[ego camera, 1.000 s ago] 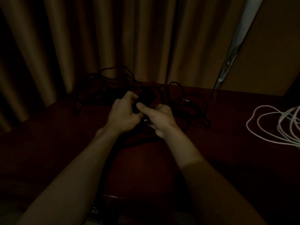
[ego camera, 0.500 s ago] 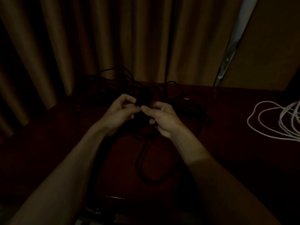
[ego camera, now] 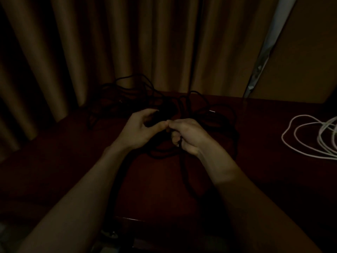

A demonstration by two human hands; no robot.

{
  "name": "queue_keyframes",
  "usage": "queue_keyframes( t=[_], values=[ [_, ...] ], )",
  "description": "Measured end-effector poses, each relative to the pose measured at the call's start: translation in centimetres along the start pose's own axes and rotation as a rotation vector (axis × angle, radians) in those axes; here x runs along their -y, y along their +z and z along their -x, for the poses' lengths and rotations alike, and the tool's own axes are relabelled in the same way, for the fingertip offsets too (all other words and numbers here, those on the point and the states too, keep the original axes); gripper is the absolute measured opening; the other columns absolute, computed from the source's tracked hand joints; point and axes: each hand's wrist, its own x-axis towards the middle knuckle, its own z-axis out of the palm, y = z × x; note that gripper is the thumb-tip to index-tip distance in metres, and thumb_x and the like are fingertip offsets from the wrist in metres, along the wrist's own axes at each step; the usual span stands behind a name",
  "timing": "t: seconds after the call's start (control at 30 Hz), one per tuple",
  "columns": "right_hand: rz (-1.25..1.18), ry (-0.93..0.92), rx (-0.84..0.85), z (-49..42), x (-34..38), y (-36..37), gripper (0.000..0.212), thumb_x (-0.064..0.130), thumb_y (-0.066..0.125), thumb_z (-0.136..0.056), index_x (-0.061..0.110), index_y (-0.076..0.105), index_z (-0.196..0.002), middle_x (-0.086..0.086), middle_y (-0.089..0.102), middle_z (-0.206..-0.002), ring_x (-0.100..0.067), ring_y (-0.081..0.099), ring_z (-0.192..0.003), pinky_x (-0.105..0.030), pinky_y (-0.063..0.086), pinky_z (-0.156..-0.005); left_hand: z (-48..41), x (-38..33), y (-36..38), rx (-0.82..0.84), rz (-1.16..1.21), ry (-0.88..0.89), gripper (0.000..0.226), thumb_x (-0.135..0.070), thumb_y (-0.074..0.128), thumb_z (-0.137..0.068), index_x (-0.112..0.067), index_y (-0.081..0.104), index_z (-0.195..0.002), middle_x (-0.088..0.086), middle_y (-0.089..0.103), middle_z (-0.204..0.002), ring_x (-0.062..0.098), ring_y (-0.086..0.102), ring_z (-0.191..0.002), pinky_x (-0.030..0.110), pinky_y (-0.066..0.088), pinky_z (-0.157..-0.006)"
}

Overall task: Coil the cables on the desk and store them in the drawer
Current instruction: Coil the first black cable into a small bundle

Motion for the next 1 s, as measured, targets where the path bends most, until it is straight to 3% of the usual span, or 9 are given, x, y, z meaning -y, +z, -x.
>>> queue_keyframes(
  t=[0.23, 0.3, 0.4, 0.5, 0.57, 0.67, 0.8, 0.93, 1.0],
  values=[
    [-0.009, 0.016, 0.029, 0.0, 0.1, 0.2, 0.03, 0.0, 0.04, -0.104, 0.016, 0.049, -0.08, 0.003, 0.041, -0.075, -0.004, 0.034, -0.051, -0.017, 0.029, -0.042, 0.0, 0.3, 0.3, -0.123, -0.25, -0.051, 0.053, -0.05, 0.08, -0.083, -0.024, 0.064, -0.127, -0.018, 0.067, -0.118, -0.004, 0.063, -0.11, 0.019, 0.05, -0.092],
    [-0.016, 0.024, 0.043, 0.2, 0.4, 0.1, 0.026, 0.002, 0.043, -0.103, 0.015, 0.053, -0.083, 0.003, 0.045, -0.077, -0.005, 0.037, -0.054, -0.017, 0.03, -0.044, 0.0, 0.3, 0.3, -0.127, -0.302, -0.077, 0.058, -0.051, 0.08, -0.084, -0.023, 0.062, -0.131, -0.016, 0.066, -0.121, -0.001, 0.062, -0.111, 0.019, 0.049, -0.091],
    [-0.02, 0.04, 0.081, 0.4, 0.7, 0.1, 0.009, 0.018, 0.055, -0.103, 0.014, 0.061, -0.097, 0.003, 0.052, -0.082, -0.005, 0.042, -0.056, -0.018, 0.032, -0.047, 0.1, 0.3, 0.4, -0.137, -0.394, -0.056, 0.06, -0.049, 0.08, -0.085, -0.019, 0.061, -0.133, -0.01, 0.066, -0.122, 0.006, 0.062, -0.111, 0.022, 0.05, -0.089],
    [0.274, -0.013, -0.038, 0.4, 0.4, 0.5, 0.035, 0.044, 0.064, -0.099, 0.012, 0.069, -0.113, 0.004, 0.055, -0.085, -0.007, 0.045, -0.064, -0.017, 0.037, -0.05, 0.1, 0.1, 0.7, -0.141, -0.431, -0.023, 0.053, -0.049, 0.079, -0.086, -0.018, 0.062, -0.127, -0.007, 0.067, -0.117, 0.007, 0.063, -0.104, 0.028, 0.053, -0.086],
    [0.32, -0.078, -0.024, 0.6, 0.1, 0.9, 0.041, 0.048, 0.07, -0.095, 0.009, 0.071, -0.107, 0.007, 0.056, -0.075, -0.004, 0.047, -0.06, -0.014, 0.037, -0.048, 0.2, -0.1, 0.7, -0.148, -0.408, -0.004, 0.043, -0.041, 0.079, -0.087, -0.019, 0.064, -0.121, -0.008, 0.068, -0.112, 0.006, 0.064, -0.098, 0.029, 0.056, -0.082],
    [0.269, -0.176, -0.015, 0.9, -0.6, 1.3, 0.036, 0.032, 0.071, -0.097, 0.002, 0.071, -0.116, 0.007, 0.063, -0.076, 0.003, 0.058, -0.053, -0.009, 0.04, -0.047, 0.3, 0.0, 0.8, -0.152, -0.381, -0.003, 0.034, -0.029, 0.079, -0.086, -0.02, 0.066, -0.117, -0.008, 0.069, -0.107, 0.003, 0.066, -0.096, 0.031, 0.059, -0.081],
    [0.223, -0.264, -0.02, 0.7, -0.8, 1.3, 0.025, 0.022, 0.067, -0.1, 0.0, 0.067, -0.112, 0.007, 0.064, -0.078, 0.006, 0.062, -0.059, -0.007, 0.042, -0.048, 0.4, -0.3, 1.1, -0.162, -0.221, -0.056, 0.035, -0.03, 0.08, -0.087, -0.02, 0.067, -0.118, -0.014, 0.071, -0.107, -0.002, 0.068, -0.097, 0.016, 0.056, -0.079],
    [0.27, -0.317, -0.021, 0.6, -0.5, 0.4, 0.021, 0.02, 0.068, -0.1, 0.003, 0.063, -0.089, 0.008, 0.065, -0.069, 0.005, 0.062, -0.056, -0.009, 0.042, -0.048, 0.4, -0.7, 0.8, 0.035, 0.038, -0.2, 0.024, -0.024, 0.077, -0.093, -0.008, 0.072, -0.11, 0.01, 0.077, -0.101, 0.025, 0.075, -0.09, 0.037, 0.058, -0.076],
    [0.319, -0.331, -0.018, 0.6, -0.6, 0.3, 0.022, 0.021, 0.069, -0.099, 0.006, 0.062, -0.085, 0.01, 0.064, -0.067, 0.005, 0.061, -0.055, -0.009, 0.042, -0.048, 0.6, -0.7, 0.5, 0.101, 0.12, -0.223, 0.021, -0.02, 0.075, -0.095, -0.005, 0.073, -0.109, 0.013, 0.075, -0.097, 0.027, 0.072, -0.084, 0.041, 0.055, -0.075]
  ],
)
